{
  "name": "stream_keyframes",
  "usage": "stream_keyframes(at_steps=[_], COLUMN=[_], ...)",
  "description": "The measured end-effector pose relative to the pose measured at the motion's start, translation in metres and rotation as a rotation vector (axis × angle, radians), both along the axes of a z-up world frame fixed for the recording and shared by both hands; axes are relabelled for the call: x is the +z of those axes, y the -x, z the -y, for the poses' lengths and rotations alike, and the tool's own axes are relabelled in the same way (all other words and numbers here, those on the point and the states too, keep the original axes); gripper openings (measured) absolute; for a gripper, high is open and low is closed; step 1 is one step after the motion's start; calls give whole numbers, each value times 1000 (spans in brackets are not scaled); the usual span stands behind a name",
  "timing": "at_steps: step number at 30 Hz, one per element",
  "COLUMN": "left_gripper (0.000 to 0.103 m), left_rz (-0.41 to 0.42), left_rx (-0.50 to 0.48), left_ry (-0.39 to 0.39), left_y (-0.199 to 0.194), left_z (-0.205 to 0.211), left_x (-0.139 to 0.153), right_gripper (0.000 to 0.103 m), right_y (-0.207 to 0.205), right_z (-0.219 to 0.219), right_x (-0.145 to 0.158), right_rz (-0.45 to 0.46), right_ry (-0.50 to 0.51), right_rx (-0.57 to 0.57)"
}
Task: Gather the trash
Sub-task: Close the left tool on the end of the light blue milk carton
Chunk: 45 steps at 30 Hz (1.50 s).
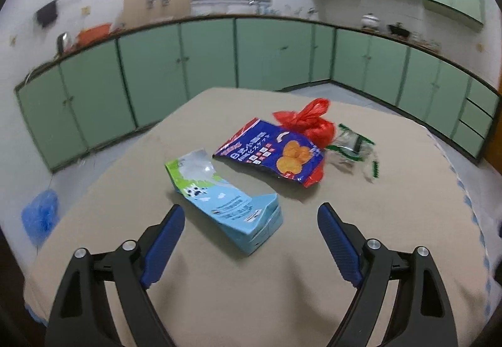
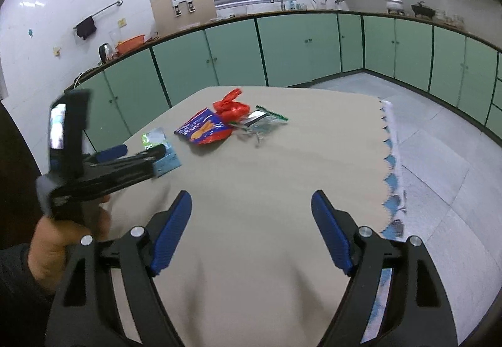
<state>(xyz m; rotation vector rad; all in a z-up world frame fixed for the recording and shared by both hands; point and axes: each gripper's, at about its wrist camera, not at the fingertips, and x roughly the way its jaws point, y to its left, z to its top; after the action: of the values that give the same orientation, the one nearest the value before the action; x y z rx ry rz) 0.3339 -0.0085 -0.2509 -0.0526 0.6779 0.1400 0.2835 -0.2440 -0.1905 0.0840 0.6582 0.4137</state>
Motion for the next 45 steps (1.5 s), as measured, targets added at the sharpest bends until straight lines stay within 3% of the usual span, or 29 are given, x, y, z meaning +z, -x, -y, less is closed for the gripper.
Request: stream_keyframes(at_steps=[9,11,13,15,18,33,45], left_gripper=[83,71,42,24,19,18,16], left_rz=[-48,-77,-107,-123,-109,-83,-38], left_rx=[65,69,62,55,35,-21,-65], left_ry=[10,26,69,102,113,126,89], left_y=[-17,-24,-28,-28,-21,36,46], left_z=[-4,-7,-14,-20,-25,-62,-64], left_x=[-10,-14,-19,-22,-21,-15,3], right_gripper=[77,77,78,78,78,78,78], right_y=[-26,-33,-37,-39,-40,-34,-37], right_z=[-1,1,0,-4,-10,-30,-53], right_x=[-11,-12,-12,-10,-9,-5,7], right_rz=[-19,-26,-31,-25,-20,-25,-5], right_ry=[48,27,18,31,43,38,61], right_rx=[-48,-63,-60,-46,-28,-15,-16])
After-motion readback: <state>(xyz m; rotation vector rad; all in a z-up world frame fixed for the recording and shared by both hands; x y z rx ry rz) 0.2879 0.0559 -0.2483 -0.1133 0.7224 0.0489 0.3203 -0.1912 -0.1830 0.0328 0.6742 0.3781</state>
